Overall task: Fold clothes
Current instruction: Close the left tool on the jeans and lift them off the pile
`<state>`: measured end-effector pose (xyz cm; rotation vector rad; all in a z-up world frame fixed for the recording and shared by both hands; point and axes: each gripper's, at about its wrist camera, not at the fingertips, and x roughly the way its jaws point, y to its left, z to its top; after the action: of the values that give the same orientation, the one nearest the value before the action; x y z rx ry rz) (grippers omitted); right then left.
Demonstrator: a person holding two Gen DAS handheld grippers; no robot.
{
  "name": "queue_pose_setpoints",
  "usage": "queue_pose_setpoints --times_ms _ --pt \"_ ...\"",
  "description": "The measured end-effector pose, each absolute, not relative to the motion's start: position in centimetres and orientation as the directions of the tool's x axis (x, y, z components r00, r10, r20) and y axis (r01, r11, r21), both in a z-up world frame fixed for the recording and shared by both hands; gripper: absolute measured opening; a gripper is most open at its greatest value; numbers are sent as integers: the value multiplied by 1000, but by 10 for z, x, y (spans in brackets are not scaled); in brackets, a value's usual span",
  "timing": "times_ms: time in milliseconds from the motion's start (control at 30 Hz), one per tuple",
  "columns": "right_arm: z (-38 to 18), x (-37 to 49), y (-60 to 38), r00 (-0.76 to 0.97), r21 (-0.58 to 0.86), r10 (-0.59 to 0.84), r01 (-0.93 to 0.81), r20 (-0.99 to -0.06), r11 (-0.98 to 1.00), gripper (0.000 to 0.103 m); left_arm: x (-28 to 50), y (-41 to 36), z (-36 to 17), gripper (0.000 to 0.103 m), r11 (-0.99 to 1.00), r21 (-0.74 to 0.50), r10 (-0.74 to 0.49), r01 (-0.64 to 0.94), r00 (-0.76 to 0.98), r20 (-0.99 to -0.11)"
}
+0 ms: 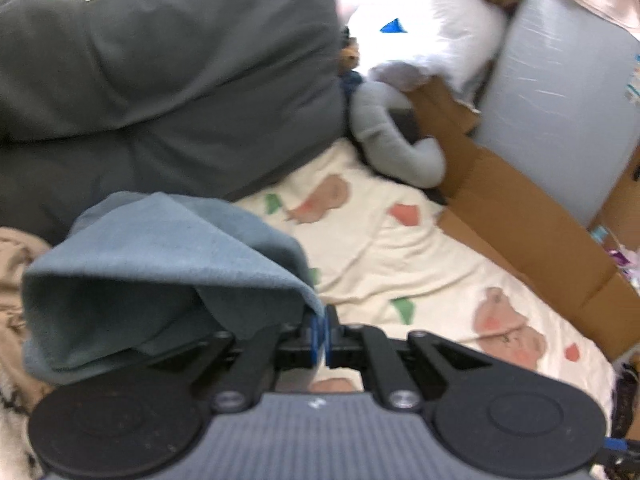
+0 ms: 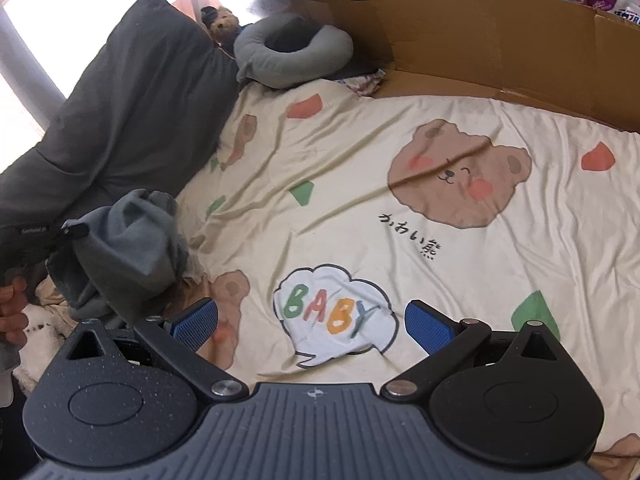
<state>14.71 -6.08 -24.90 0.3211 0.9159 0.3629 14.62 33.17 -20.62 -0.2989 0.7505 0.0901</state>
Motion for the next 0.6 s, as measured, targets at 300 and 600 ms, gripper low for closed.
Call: queue_pose_setpoints --times_ms 300,600 --pt "-245 150 -57 559 439 463 -187 -688 879 102 153 276 -186 2 960 -279 -165 -29 743 -648" --pt "-234 151 -50 562 493 529 -231 -636 839 102 153 227 -160 2 936 -326 -314 134 737 -598"
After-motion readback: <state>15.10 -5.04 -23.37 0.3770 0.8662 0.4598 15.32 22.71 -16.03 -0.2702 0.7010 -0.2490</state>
